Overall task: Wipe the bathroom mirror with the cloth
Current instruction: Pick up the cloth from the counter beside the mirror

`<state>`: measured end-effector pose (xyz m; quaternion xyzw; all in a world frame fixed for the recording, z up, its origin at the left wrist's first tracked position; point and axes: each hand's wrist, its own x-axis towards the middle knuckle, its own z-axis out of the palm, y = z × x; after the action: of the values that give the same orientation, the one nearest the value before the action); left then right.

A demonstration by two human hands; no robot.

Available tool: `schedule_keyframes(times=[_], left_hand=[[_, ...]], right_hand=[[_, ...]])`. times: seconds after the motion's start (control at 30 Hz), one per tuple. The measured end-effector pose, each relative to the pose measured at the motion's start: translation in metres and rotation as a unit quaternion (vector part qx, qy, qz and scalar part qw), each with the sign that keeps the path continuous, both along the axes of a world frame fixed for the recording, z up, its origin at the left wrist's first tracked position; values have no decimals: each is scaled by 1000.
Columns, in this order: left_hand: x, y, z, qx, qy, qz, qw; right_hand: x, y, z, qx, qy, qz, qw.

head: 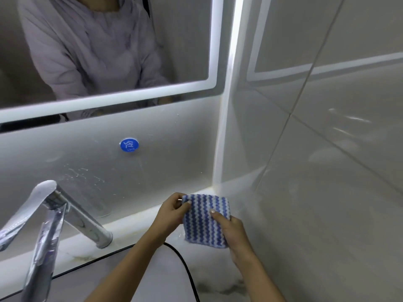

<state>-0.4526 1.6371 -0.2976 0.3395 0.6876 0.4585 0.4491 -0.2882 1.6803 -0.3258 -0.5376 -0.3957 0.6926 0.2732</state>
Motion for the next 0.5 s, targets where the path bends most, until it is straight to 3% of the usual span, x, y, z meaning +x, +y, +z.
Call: schedule_keyframes(times=[0.17, 0.33, 0.5], left_hand=[[-1, -34, 43, 50, -24, 36, 998], [2, -75, 88, 90, -54, 55, 993], [3, -116, 132, 98, -42, 60, 992]], right_hand=[[5, -25, 54, 10, 96, 58, 994], [5, -56, 96, -39, 183, 103, 977], [4, -88, 127, -106, 305, 143, 935]])
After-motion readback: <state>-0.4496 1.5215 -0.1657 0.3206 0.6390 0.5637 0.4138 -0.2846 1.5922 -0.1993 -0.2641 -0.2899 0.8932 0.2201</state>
